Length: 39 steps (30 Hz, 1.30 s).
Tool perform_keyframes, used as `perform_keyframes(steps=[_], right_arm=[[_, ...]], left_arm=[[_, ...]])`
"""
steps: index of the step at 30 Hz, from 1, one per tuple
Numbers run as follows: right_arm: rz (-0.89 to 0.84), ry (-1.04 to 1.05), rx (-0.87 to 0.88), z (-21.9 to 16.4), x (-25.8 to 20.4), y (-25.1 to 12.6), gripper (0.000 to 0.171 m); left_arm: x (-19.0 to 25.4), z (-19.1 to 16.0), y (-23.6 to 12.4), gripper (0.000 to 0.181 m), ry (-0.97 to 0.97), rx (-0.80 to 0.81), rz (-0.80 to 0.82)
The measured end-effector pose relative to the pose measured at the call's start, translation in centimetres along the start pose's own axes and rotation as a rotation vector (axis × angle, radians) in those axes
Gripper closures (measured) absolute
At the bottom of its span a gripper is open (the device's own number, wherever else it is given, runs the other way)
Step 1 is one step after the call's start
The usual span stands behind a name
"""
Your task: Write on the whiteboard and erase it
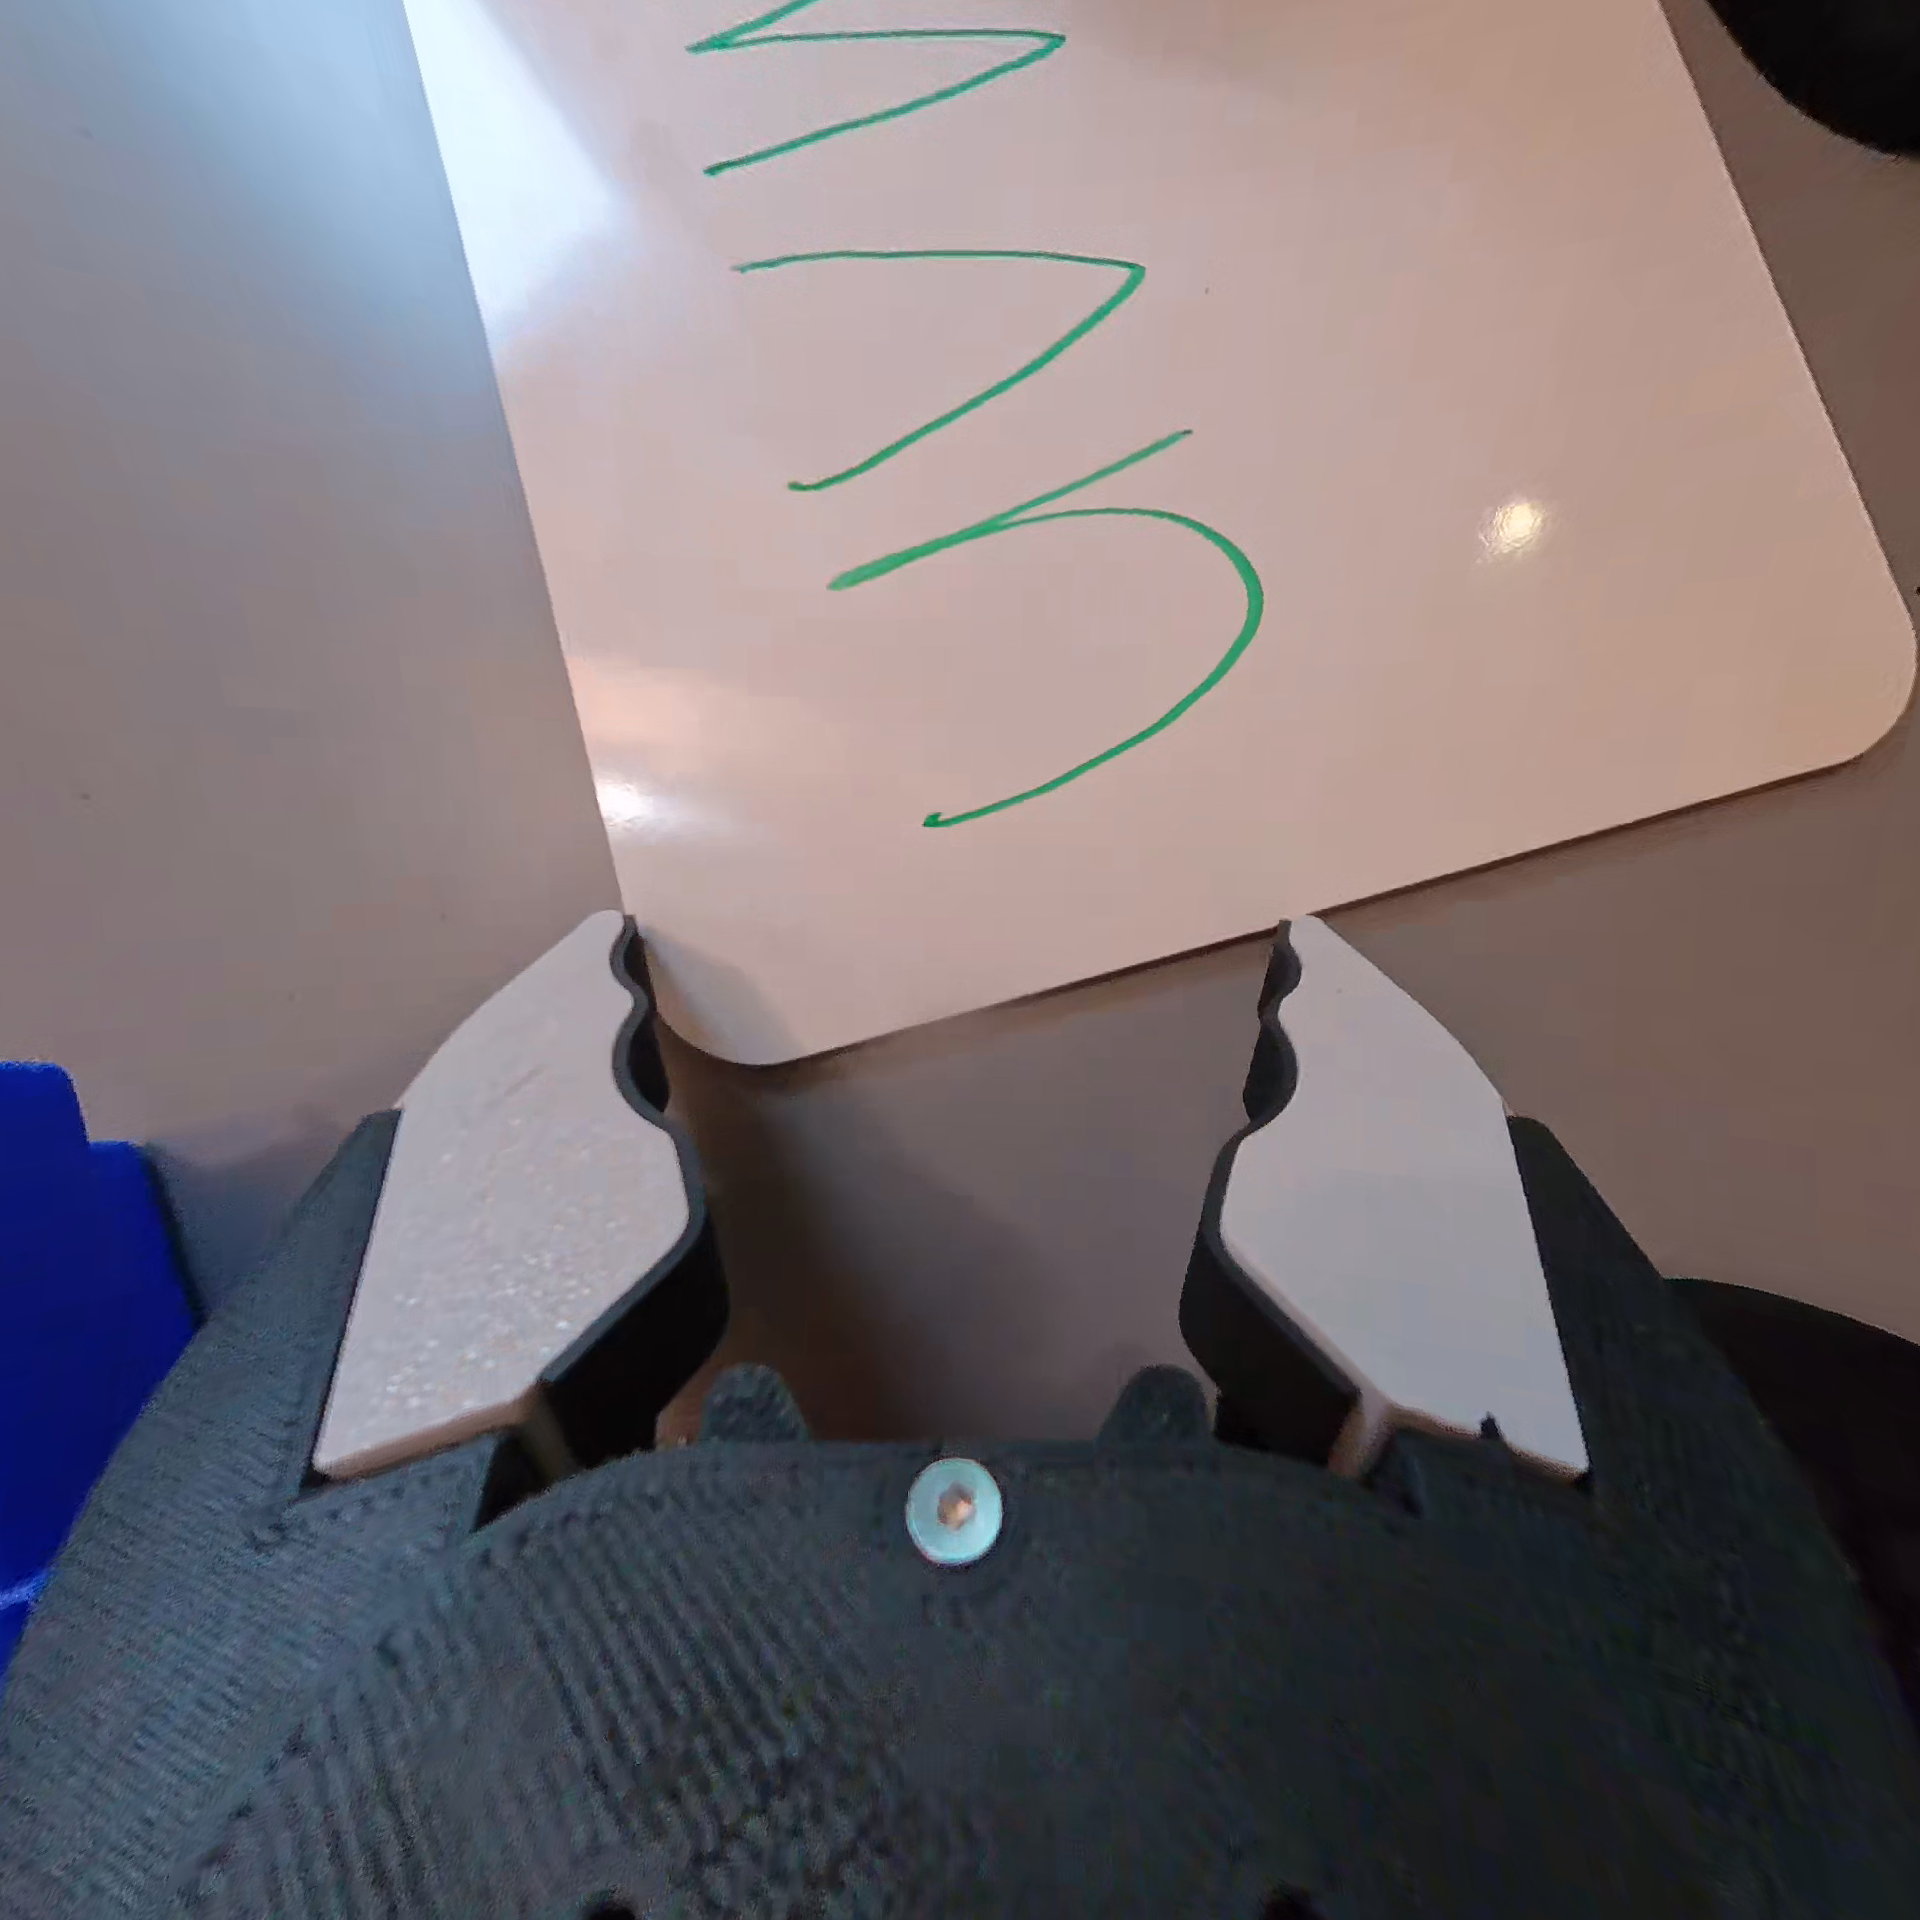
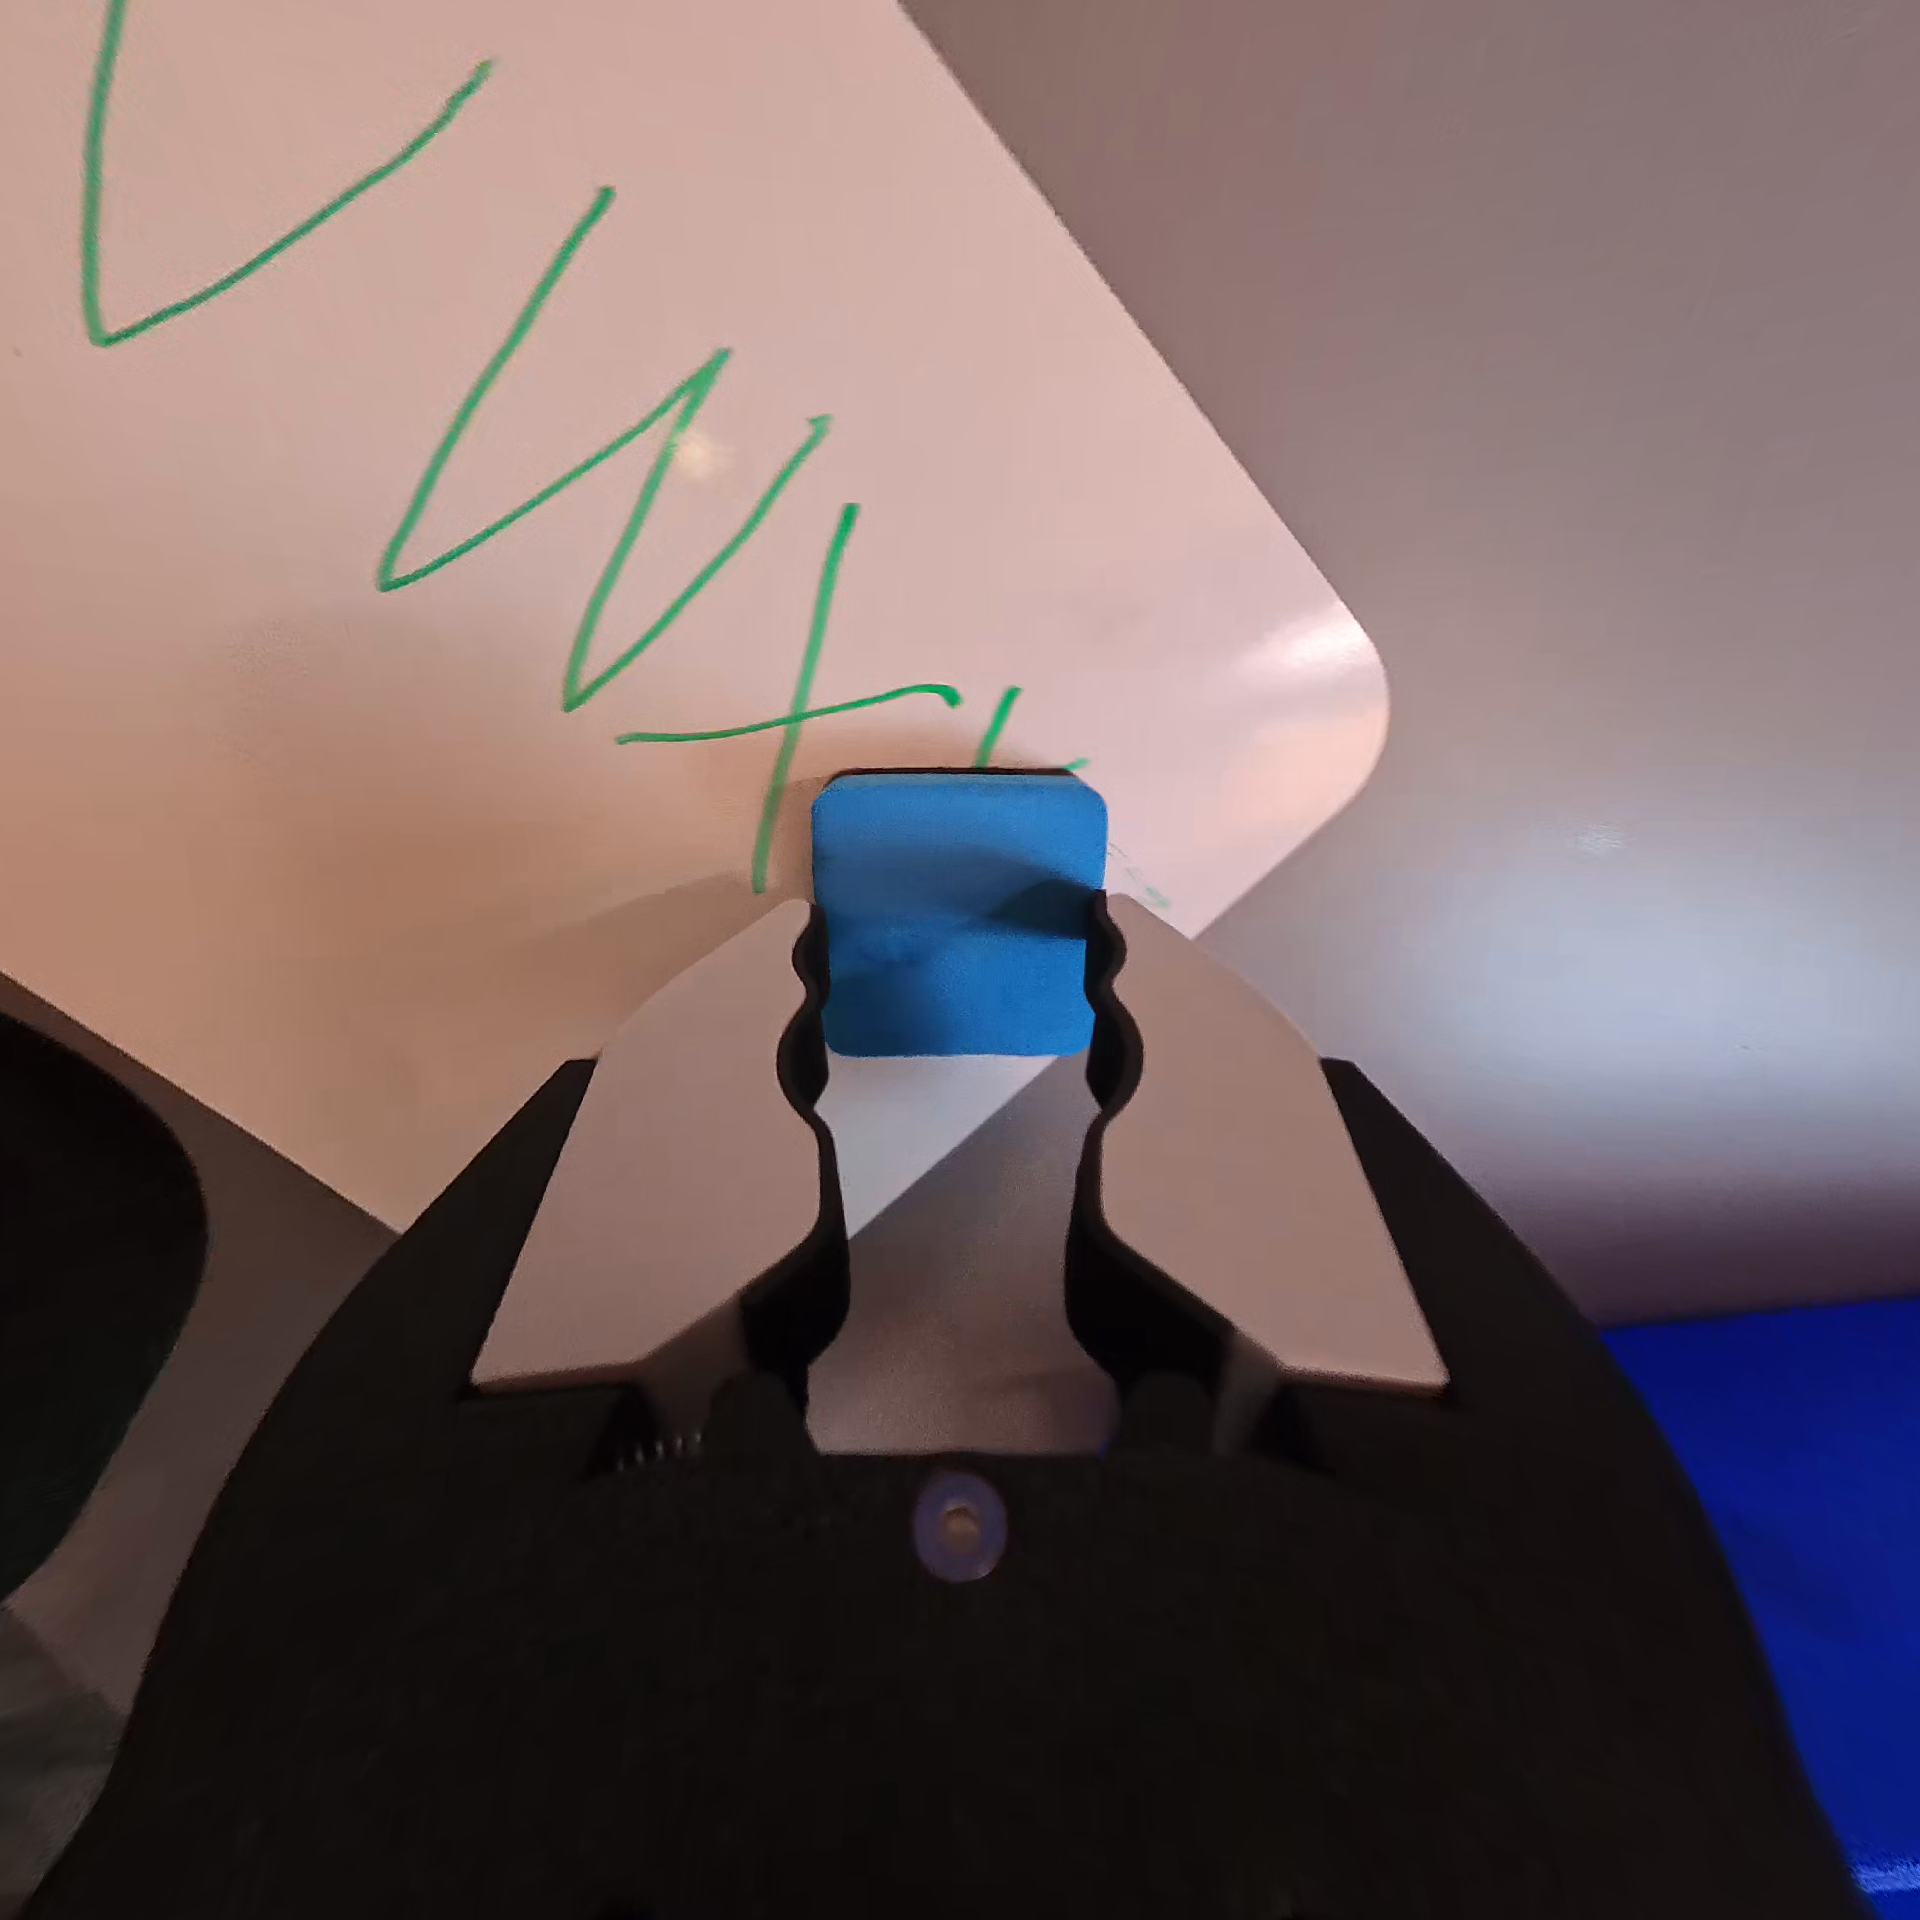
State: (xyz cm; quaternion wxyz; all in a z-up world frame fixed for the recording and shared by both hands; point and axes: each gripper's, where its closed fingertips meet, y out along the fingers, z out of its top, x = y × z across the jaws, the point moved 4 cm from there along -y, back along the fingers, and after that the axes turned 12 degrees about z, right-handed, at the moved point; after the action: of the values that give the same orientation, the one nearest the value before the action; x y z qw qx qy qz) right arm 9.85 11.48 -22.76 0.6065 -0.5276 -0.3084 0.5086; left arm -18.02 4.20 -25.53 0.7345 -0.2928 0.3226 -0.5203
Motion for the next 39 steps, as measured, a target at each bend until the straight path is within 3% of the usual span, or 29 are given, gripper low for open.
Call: perform_keyframes(steps=[3,8,13,18,21,23,26,28,31,33,36,39], right_arm=[[0.015,-0.034,-0.035,-0.5,-1.5,0.0,0.123],[0.019,0.067,0.048,-0.2,1.1,-0.2,0.123],[0.091,-0.109,-0.026,1.0,-4.2,0.9,0.123],[0.052,0.108,0.039,-0.6,1.7,-0.5,0.123],[0.091,-0.024,0.046,1.6,-2.0,0.8,0.123],[0.132,-0.084,0.008,0.9,-5.0,1.0,0.123],[0.045,0.069,-0.008,-2.4,-1.3,-0.5,0.123],[0.047,0.166,0.073,-1.9,1.0,-0.7,0.124],[0.082,0.009,0.048,0.4,-3.2,0.6,0.123],[0.128,-0.031,-0.009,-0.5,-5.7,0.7,0.123],[0.023,0.108,-0.025,-2.5,-0.7,-0.7,0.124],[0.028,0.137,0.071,0.7,1.9,-0.1,0.124]], left_arm=[[0.2,0.2,0.1,0.071,0.005,0.023,-0.010],[0.4,0.2,0.0,0.080,0.007,0.019,-0.011],[0.4,0.2,0.0,0.081,0.000,0.019,-0.008],[0.5,0.2,-0.1,0.082,0.000,0.018,-0.006],[0.5,0.2,-0.1,0.082,-0.003,0.019,-0.006],[0.5,0.2,-0.1,0.082,-0.005,0.024,-0.005],[0.5,0.2,-0.1,0.082,-0.006,0.027,-0.004],[0.5,0.2,-0.1,0.082,-0.006,0.027,-0.004],[0.5,0.2,-0.1,0.082,-0.006,0.029,-0.005],[0.5,0.2,-0.1,0.082,-0.009,0.030,-0.003],[0.5,0.2,-0.1,0.082,-0.010,0.033,-0.002],[0.6,0.2,-0.1,0.083,-0.009,0.033,-0.003]])
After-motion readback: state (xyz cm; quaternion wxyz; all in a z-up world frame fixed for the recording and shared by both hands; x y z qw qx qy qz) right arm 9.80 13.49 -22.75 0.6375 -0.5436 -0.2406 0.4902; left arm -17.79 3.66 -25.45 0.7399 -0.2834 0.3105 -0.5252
